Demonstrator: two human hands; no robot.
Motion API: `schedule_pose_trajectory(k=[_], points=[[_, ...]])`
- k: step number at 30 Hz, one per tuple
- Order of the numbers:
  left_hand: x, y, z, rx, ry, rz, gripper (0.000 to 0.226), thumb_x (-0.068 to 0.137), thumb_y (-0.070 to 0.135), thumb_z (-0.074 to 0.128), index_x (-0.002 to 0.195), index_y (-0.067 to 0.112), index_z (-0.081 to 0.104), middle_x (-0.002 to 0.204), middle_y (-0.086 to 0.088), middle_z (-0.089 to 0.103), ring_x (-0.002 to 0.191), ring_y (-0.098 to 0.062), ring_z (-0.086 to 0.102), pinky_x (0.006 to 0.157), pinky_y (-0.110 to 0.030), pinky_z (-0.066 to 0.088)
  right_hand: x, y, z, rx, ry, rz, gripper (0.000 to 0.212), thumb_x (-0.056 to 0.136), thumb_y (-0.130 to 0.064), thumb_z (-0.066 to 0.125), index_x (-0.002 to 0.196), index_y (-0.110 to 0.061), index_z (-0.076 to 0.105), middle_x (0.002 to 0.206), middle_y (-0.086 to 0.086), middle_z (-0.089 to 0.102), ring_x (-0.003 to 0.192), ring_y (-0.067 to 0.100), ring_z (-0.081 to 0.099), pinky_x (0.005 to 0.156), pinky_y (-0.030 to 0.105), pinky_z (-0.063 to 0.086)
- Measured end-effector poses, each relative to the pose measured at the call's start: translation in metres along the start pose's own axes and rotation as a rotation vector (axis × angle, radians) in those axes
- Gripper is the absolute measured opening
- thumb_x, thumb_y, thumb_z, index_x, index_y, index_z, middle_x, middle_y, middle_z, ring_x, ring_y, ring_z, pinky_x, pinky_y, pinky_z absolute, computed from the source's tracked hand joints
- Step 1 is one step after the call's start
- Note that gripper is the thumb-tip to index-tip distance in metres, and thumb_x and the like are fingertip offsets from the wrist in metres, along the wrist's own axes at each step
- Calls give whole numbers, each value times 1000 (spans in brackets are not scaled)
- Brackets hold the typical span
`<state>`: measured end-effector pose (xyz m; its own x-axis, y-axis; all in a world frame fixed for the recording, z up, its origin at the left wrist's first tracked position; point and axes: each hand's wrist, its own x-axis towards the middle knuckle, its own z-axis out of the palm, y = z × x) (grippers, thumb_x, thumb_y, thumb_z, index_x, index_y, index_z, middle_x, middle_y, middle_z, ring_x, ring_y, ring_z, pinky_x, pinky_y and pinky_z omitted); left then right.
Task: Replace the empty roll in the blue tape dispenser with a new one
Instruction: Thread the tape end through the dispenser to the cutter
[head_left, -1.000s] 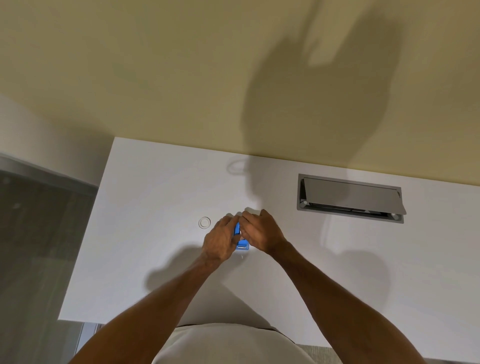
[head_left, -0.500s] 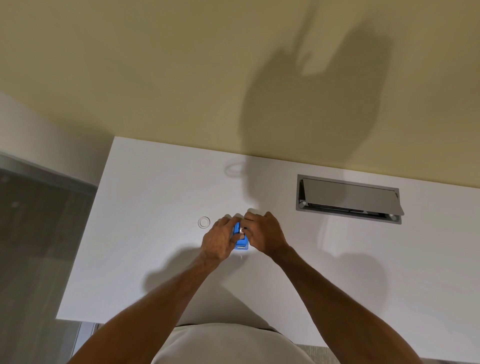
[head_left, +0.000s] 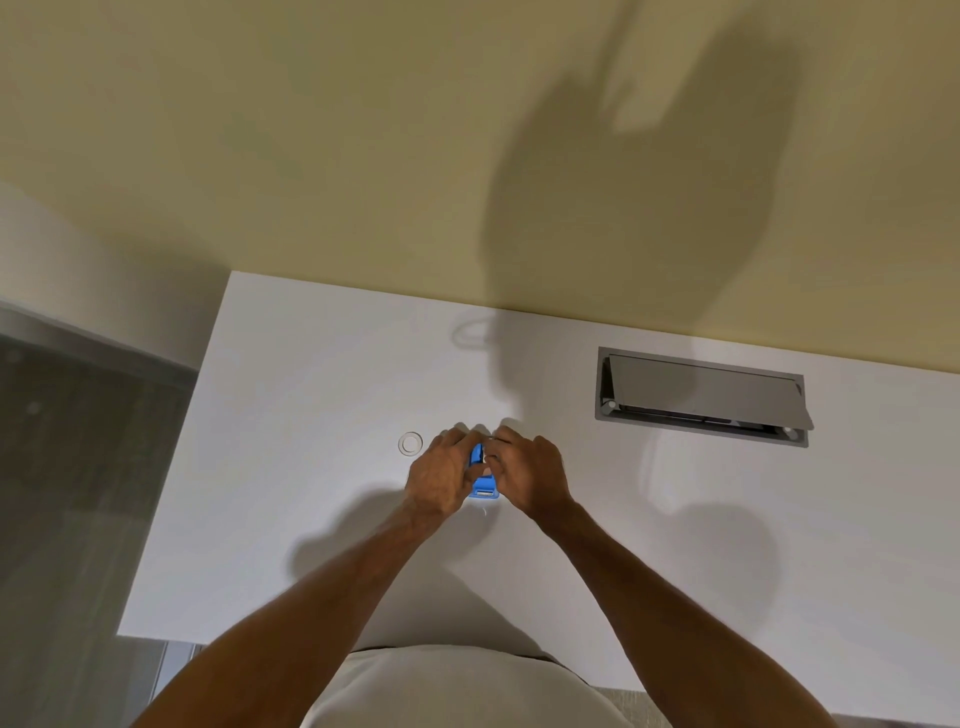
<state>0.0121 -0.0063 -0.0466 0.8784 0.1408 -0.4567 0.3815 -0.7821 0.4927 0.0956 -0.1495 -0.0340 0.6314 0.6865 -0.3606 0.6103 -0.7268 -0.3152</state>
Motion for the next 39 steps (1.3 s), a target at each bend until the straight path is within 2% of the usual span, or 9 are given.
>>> schedule_pose_trajectory(k=[8,13,17,22,26,30,34,37,39], points=[[0,0,0,32,8,5,47,109,41,51,151,20,50,142,0,58,127,-20,59,101,-33,57,8,3,-8,45,46,-139,38,100,-38,66,116,-5,71,107,8,74,83,27,73,81,35,62],[1,0,-1,16,8,3,47,107,42,54,149,20,53,141,1,58,125,-20,59,97,-31,54,13,5,-12,-15,-25,-194,49,102,-49,57,129,-8,64,118,5,71,91,22,72,86,27,59],[2,1,-2,39,-1,-2,52,106,45,56,152,24,49,140,2,58,126,-20,60,98,-35,59,11,6,-10,-100,-71,-164,54,106,-53,46,141,-13,54,131,1,66,95,20,72,91,29,59],[0,2,-1,87,-11,7,59,106,46,57,159,25,40,146,2,56,130,-20,59,101,-35,59,1,4,-1,-27,-63,-88,55,105,-50,50,142,-10,55,118,6,74,92,22,73,91,29,59],[-3,2,-3,55,-15,20,56,104,45,60,154,25,43,144,2,56,127,-21,60,97,-37,61,-12,-1,-1,29,-30,21,49,104,-52,51,135,-16,59,112,1,75,90,17,73,86,24,59],[-8,0,-3,0,-15,38,54,99,30,65,150,26,46,138,1,57,122,-23,61,91,-36,60,-23,-10,1,43,85,245,27,108,-42,43,119,-22,58,101,-5,72,80,15,71,77,30,62],[-12,-4,-4,-5,-9,44,60,98,17,62,153,28,43,142,2,54,125,-21,59,90,-40,61,-30,-18,9,422,135,575,13,104,-25,53,104,-19,65,96,-3,76,81,20,74,79,39,65],[-15,-5,-3,-24,-10,58,60,98,15,62,154,27,44,143,2,54,127,-21,59,93,-41,62,-31,-25,13,730,113,723,17,101,-20,52,99,-15,68,91,4,79,71,28,79,75,46,67],[-16,-6,-3,-26,-6,67,61,98,15,62,155,25,44,144,1,54,127,-21,59,96,-39,61,-31,-29,15,891,102,795,19,101,-18,54,102,-8,71,93,13,80,74,33,80,76,51,67]])
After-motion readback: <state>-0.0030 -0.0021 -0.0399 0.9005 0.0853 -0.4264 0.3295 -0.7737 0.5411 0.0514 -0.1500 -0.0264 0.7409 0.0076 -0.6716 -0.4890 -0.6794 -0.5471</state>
